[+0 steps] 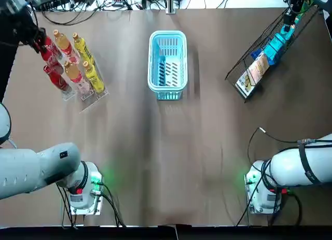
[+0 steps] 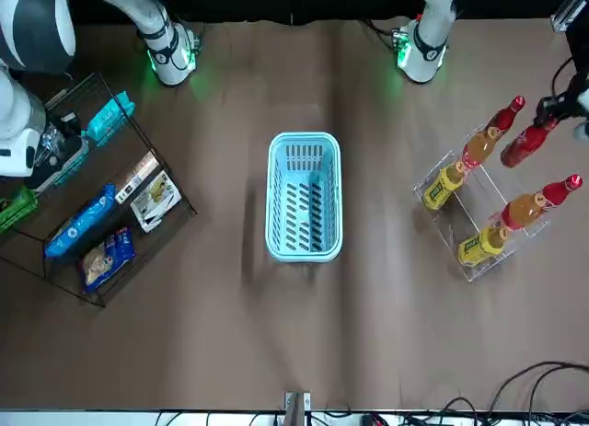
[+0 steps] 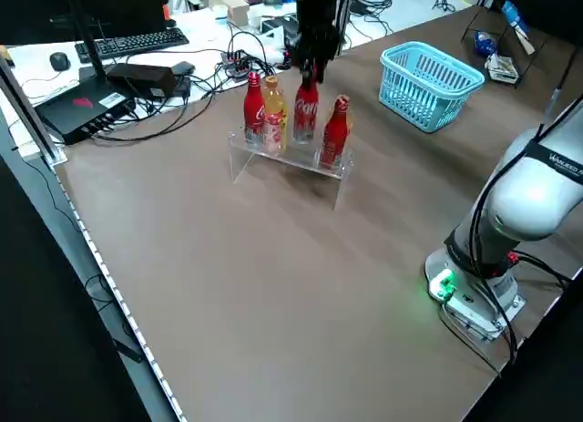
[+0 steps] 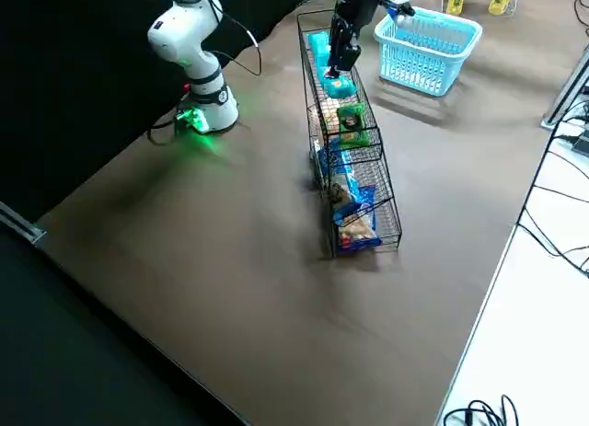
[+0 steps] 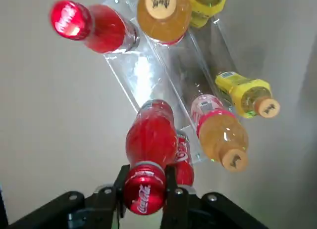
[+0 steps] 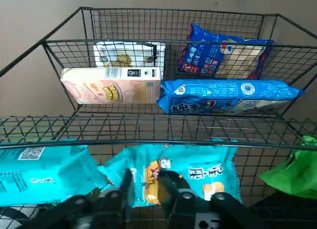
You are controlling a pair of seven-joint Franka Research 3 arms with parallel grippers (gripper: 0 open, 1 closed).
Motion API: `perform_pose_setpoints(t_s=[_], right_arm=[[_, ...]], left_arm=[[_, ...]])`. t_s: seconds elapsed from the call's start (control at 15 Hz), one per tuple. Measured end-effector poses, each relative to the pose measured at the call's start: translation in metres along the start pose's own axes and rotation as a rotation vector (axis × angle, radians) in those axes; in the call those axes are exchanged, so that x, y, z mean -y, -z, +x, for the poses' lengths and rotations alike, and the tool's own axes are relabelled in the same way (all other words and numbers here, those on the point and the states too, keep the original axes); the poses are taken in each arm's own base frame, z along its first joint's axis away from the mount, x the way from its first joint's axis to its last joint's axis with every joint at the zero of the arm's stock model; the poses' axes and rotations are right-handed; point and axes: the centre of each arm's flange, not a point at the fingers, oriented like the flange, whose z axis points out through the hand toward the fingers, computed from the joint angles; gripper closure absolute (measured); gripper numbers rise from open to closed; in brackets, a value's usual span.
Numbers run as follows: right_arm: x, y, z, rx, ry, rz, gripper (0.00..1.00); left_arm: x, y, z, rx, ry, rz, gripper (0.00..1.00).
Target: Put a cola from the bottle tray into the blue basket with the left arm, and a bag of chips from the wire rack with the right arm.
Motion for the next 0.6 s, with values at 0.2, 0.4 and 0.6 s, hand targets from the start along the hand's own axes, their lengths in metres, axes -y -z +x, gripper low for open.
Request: perform_pose_setpoints(t_s=[0.2, 0.4, 0.6], right_arm=[[-0.002, 0.0, -0.002, 0.0, -0.005, 0.001, 0.95], [-0.003, 0.001, -0.003, -0.002, -0.008, 0.001, 0.95], [-0.004, 0.006, -0.004, -0.011, -0.011, -0.007, 0.95]], left_arm=[[0.002, 0.041, -0.001, -0.007, 0.004, 0.001, 0.68], [0.004, 0.075, -0.004, -0.004, 0.008, 0.0, 0.68], [0.002, 0.086, -0.001, 0.0, 0.021, -0.001, 0.68]])
